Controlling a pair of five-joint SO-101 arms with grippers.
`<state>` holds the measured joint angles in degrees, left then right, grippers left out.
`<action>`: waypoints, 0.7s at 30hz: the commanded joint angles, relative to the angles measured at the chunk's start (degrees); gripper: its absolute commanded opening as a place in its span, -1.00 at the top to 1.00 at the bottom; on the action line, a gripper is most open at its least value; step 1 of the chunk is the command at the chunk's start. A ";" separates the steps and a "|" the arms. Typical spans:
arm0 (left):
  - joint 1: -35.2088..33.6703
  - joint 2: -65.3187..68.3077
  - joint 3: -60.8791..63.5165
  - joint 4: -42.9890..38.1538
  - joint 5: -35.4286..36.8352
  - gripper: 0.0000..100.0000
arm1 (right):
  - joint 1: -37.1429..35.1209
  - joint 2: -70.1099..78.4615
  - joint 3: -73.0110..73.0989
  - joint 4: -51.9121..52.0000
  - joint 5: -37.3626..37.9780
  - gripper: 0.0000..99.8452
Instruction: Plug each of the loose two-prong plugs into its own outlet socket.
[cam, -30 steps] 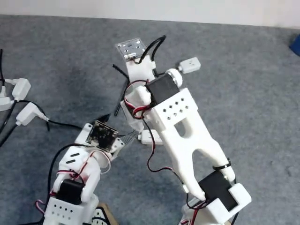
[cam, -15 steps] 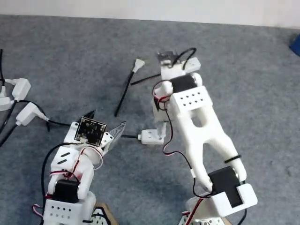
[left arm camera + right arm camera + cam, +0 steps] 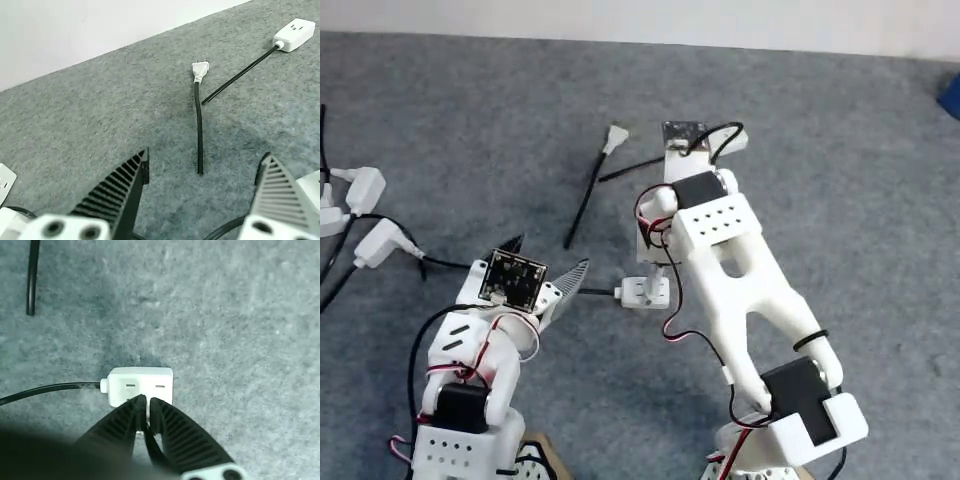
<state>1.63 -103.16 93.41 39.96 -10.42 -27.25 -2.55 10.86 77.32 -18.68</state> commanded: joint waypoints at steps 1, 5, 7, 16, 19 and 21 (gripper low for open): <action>-0.84 -0.66 -2.51 -1.14 -0.26 0.35 | -0.48 -2.51 -1.54 -0.84 2.46 0.99; -0.84 -0.66 -2.42 -1.14 -0.26 0.35 | 2.07 -2.51 -4.62 -0.40 4.04 0.99; -0.75 -0.66 -2.42 -1.14 -0.26 0.35 | 3.91 -2.51 -4.97 -0.31 4.57 0.99; -0.66 -0.66 -2.24 -1.14 -0.35 0.35 | 5.85 -2.59 -5.32 -0.84 6.15 0.99; -0.66 -0.66 -2.15 -1.14 -0.44 0.35 | 5.93 -2.59 -5.32 -0.84 6.15 0.99; -0.57 -0.66 -2.15 -1.14 -0.44 0.35 | 6.29 -2.59 -5.32 -0.84 6.24 0.99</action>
<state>1.63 -103.16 93.41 39.96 -10.42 -22.15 -2.55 8.66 77.14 -13.23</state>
